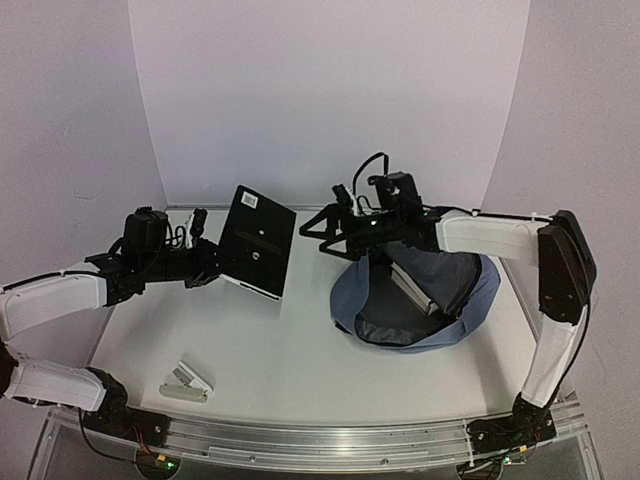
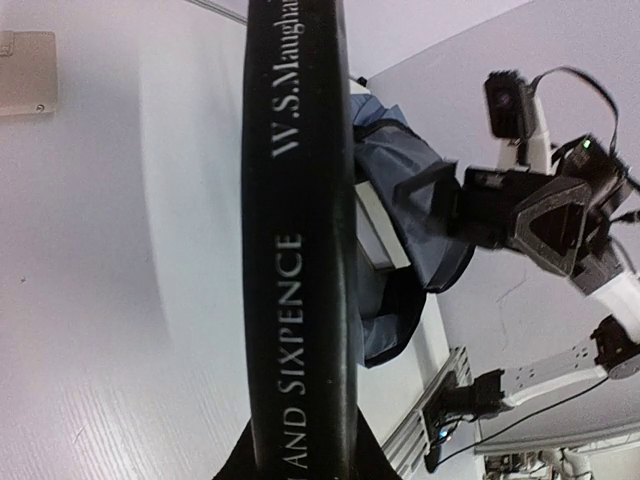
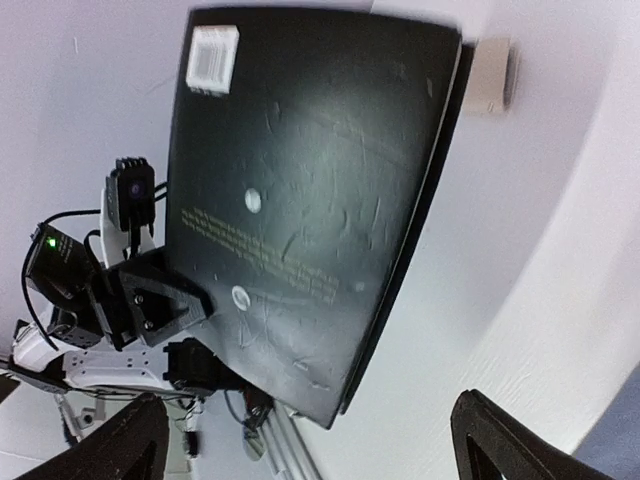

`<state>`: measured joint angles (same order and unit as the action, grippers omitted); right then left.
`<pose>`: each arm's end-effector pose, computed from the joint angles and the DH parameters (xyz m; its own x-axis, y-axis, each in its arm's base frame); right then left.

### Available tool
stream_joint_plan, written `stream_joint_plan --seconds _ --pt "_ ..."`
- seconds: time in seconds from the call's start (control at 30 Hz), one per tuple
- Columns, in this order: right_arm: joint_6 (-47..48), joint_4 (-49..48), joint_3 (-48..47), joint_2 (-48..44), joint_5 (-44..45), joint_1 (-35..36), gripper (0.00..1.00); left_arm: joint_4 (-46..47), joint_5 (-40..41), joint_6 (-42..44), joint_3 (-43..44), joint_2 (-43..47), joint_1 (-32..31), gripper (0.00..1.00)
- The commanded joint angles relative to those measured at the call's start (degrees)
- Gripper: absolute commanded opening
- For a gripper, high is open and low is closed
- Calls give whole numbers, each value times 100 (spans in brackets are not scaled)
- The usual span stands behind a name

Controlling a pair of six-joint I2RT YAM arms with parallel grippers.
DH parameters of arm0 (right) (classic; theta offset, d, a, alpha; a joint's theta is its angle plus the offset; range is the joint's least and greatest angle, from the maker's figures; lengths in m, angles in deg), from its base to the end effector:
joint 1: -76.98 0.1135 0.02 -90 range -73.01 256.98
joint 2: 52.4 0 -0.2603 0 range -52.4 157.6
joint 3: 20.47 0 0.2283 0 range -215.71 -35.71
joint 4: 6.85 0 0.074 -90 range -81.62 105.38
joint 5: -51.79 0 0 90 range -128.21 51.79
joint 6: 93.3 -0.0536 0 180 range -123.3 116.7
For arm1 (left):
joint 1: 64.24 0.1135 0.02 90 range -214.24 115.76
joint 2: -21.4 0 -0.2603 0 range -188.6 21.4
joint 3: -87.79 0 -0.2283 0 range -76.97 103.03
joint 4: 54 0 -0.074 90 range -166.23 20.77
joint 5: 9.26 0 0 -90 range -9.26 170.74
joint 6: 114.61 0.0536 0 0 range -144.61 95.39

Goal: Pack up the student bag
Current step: Pick up the stationery from the center of the board.

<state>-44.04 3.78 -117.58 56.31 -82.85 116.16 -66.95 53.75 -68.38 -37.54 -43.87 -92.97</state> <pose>0.3103 0.3014 0.2717 -0.8446 -0.0893 -0.5279 -0.5312 0.2625 0.8055 0.2050 -0.1401 0.2593 -0.8017 -0.2635 -0.5365 0.3304 0.5527 -0.7651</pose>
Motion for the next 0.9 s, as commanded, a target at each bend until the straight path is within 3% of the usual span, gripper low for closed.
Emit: stream_joint_plan --seconds 0.0,0.13,0.27,0.4,0.73,0.87 --pt "3204 2435 -892 -486 253 -111 98 -862 -775 1307 812 97 -37 0" --pt "4918 4425 -1853 -416 44 -367 98 -1341 -1251 1851 966 182 -89 0" --pt "5843 5475 -2184 -497 -55 -464 98 -1422 -1932 2160 1010 328 -235 0" --pt "6165 5719 -2148 -548 -286 -467 98 -1500 -2273 2431 1106 251 -563 0" --pt "6096 5964 -2044 -363 -1980 -394 97 -1409 -2827 2805 1452 -111 -1207 1" --pt "6114 5996 -1897 -443 -2364 -223 80 -1339 -2876 2863 1527 -153 -1241 1"
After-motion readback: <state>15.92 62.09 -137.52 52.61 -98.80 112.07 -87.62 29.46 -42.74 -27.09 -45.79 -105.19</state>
